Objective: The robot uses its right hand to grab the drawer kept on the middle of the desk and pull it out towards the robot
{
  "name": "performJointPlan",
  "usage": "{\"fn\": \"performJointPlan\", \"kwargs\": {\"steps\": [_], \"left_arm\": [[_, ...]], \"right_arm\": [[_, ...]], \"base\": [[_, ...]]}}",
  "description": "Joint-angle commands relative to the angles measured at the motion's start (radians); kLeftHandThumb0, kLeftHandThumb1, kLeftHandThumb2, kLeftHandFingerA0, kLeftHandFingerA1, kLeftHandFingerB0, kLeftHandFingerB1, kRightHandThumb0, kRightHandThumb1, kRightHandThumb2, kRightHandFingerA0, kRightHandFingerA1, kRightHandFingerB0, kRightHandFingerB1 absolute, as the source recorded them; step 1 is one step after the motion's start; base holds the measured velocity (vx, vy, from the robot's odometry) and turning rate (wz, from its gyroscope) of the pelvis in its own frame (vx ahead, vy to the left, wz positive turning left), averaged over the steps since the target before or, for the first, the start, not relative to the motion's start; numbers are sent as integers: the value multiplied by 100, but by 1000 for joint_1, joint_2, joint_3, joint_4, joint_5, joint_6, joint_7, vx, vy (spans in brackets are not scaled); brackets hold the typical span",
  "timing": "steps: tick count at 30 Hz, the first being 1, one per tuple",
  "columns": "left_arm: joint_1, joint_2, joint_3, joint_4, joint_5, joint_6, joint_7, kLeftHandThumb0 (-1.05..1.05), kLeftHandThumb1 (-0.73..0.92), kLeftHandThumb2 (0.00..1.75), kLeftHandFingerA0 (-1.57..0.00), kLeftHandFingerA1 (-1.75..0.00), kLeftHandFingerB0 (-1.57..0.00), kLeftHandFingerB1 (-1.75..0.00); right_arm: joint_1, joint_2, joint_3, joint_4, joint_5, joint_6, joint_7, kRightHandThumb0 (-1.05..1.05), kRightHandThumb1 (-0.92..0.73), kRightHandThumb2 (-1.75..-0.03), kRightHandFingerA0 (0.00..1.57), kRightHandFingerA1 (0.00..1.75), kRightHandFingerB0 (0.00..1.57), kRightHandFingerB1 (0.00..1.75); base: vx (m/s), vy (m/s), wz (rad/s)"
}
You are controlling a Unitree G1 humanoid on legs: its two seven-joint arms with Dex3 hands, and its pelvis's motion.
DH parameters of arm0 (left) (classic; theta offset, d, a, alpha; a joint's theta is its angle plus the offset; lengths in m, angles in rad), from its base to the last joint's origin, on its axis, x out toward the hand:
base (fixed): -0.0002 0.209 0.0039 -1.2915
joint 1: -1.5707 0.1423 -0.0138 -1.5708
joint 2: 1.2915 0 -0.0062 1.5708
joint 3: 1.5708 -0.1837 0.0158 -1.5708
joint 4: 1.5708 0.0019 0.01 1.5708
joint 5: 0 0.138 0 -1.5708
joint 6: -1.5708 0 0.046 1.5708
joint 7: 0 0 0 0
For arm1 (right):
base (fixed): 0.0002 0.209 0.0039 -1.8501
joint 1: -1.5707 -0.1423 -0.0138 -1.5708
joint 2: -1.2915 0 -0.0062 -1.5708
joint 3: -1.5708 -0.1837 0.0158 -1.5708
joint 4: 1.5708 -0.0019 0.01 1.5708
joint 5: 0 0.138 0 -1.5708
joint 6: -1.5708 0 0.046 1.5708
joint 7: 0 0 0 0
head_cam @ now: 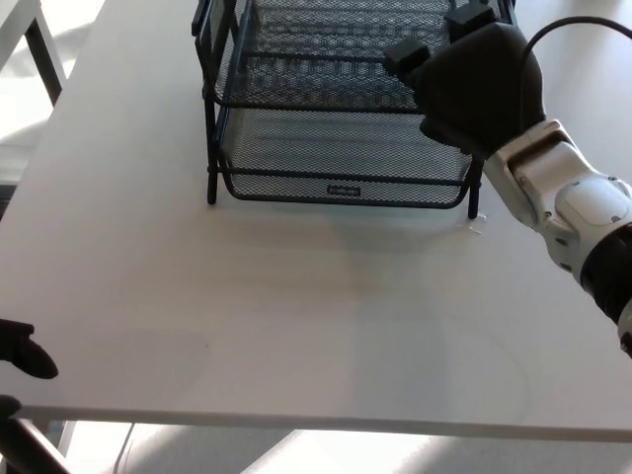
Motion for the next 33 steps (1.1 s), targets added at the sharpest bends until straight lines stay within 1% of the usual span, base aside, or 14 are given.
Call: {"fn": "performJointPlan", "kwargs": {"steps": [1,6,8,10,15,16,19,20,22,25,27,28,31,33], "left_arm": [[-8,18,8,9,22,-18,-9,-29,57,56,-80,-90,-84,-62],[-4,12,13,2,11,-16,-12,-29,56,57,-81,-91,-85,-62],[-6,14,10,8,20,-20,-9,-28,56,56,-80,-91,-84,-62],[-5,18,10,1,24,-8,-16,-28,57,57,-78,-87,-82,-61],[-11,12,8,13,29,-25,-2,-28,55,56,-81,-91,-85,-61],[-12,15,6,12,27,-18,-12,-30,57,57,-79,-92,-83,-62],[-14,12,6,16,25,-23,-9,-29,56,56,-81,-93,-84,-62],[-6,12,11,0,14,-6,-22,-29,57,57,-80,-90,-84,-61],[-6,13,11,1,16,-11,-21,-29,57,57,-80,-89,-84,-61],[-12,13,8,14,20,-16,-18,-29,57,56,-80,-89,-84,-61],[-12,13,8,15,20,-16,-18,-29,57,56,-80,-89,-84,-61],[-17,15,6,25,25,-30,-12,-28,57,56,-80,-89,-83,-60],[-6,15,13,-2,13,-8,-30,-28,57,57,-79,-86,-82,-60],[-8,17,14,3,17,-10,-27,-29,57,57,-79,-86,-82,-60]], "right_arm": [[-18,-22,10,34,-21,-88,-119,-35,-52,-58,82,151,93,76],[-13,-15,11,46,-22,-75,-170,-40,-51,-55,85,154,94,71],[-2,-10,1,51,-12,-79,-203,-41,-51,-55,89,152,96,65],[9,-8,1,48,-14,-67,-217,-44,-51,-55,90,152,97,65],[44,-14,0,23,-19,-36,-258,-47,-51,-55,90,152,98,68],[68,-20,-7,1,-17,-27,-284,-47,-51,-55,89,156,97,66],[95,-30,-16,-37,-20,-13,-298,-48,-51,-55,89,156,96,65],[122,-37,-30,-67,-16,-17,-345,-48,-49,-55,92,154,99,62],[144,-45,-41,-98,-17,-16,-358,-47,-50,-55,91,155,97,64],[202,-59,-73,-174,-16,-16,-428,-46,-46,-54,93,155,100,62],[208,-61,-79,-184,-21,-14,-425,-46,-46,-54,93,155,100,62],[252,-85,-88,-257,-26,-10,-404,-44,-51,-55,87,158,94,63],[340,-130,-105,-382,-49,-23,-456,-43,-54,-56,91,153,95,66],[378,-145,-116,-440,-54,-23,-452,-44,-56,-57,89,154,91,68]], "base": [[0,0,0],[0,0,0],[0,0,0],[0,0,0],[0,0,0],[0,0,0],[0,0,0],[0,0,0],[0,0,0],[0,0,0],[0,0,0],[0,0,0],[0,0,0],[0,0,0]]}}
